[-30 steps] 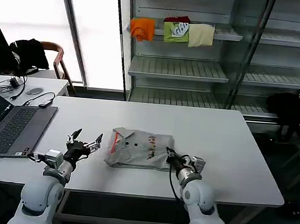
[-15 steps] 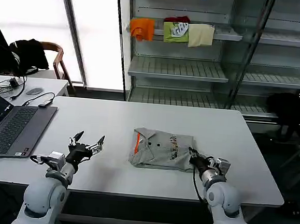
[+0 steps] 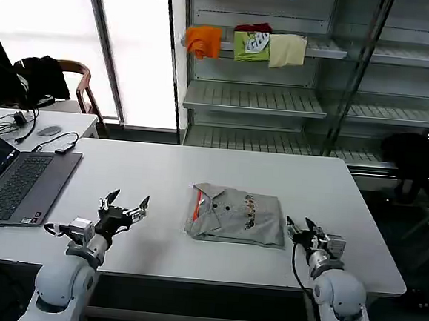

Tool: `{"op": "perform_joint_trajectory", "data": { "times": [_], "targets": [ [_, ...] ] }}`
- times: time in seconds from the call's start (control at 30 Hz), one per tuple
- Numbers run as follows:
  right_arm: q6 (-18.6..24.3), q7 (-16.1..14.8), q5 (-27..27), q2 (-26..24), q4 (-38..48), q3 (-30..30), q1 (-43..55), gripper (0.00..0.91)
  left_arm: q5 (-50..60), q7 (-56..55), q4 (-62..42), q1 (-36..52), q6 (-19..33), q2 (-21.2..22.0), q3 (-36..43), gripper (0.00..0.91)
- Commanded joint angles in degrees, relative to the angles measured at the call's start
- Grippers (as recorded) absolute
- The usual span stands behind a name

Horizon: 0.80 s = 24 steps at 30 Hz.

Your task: Fold and organize the clothes.

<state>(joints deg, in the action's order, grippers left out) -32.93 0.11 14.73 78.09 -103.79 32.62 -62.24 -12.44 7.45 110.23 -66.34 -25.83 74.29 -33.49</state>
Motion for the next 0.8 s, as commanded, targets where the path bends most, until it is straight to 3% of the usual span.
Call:
{"op": "perform_joint_trajectory", "data": {
  "times": [0.03, 0.33, 0.57, 0.8],
  "targets": [
    [1.73, -1.58, -10.83, -2.89, -0.72, 4.48, -1.06, 0.907, -0.75, -0.01, -0.43, -0.13, 0.74, 0.18, -0.26, 0.907],
    [2.71, -3.83, -11.1, -4.97, -5.3, 5.76, -3.04, 0.907, -2.88, -0.06, -1.24, -0.55, 1.75, -0.07, -1.19, 0.907],
    [3.3, -3.49, -10.91, -6.11, -7.12, 6.74, -4.14, 0.907, -6.89, -0.17, -1.81, -0.52, 1.97, -0.26, -2.09, 0.907],
    [6.87, -4.74, -12.39, -8.19, -8.16, 8.8, -5.86, 0.907, -8.53, -0.37, -2.3, -0.82, 1.83, -0.55, -3.02, 0.907]
  ]
}}
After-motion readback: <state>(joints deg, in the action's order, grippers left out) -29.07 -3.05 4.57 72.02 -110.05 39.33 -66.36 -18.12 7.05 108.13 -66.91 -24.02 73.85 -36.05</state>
